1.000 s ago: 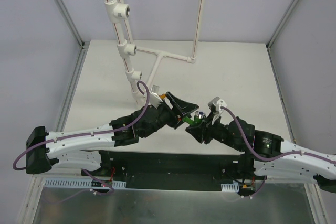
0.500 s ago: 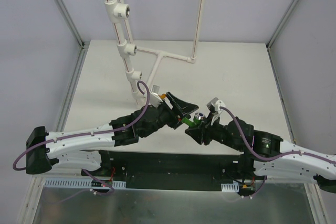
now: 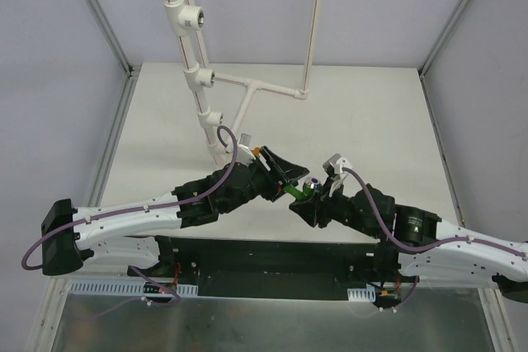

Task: Install the water faucets
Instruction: Pick up the water faucet from the center of the board.

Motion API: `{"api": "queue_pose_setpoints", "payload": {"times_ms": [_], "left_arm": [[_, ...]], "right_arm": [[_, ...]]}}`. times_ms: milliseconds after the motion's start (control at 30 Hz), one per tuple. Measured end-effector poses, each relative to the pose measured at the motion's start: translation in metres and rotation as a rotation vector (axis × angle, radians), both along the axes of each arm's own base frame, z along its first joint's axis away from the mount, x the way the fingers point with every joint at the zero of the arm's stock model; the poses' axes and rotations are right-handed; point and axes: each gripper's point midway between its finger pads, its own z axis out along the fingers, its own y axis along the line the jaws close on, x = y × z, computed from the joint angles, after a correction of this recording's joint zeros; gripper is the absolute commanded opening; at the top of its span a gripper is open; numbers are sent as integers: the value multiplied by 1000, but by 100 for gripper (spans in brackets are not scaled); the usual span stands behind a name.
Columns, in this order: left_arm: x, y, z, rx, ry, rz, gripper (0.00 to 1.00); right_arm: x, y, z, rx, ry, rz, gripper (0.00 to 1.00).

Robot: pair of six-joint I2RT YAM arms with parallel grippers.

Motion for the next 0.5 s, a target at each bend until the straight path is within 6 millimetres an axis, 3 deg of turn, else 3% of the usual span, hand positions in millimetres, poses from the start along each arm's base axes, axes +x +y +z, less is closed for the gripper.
{"api": "queue_pose_setpoints", "payload": {"times_ms": [267, 333, 400, 500], "left_arm": [[1, -3, 6, -30, 2, -7, 0], [0, -5, 4, -28, 6, -15, 0], [0, -5, 4, -30, 5, -15, 0], [1, -8, 5, -37, 3, -15, 0]], "right_arm": [[4, -9, 20, 89, -33, -38, 0], [5, -10, 20, 90, -36, -45, 5], [7, -10, 20, 90, -39, -55, 19], [9, -11, 21, 92, -44, -71, 32]]}}
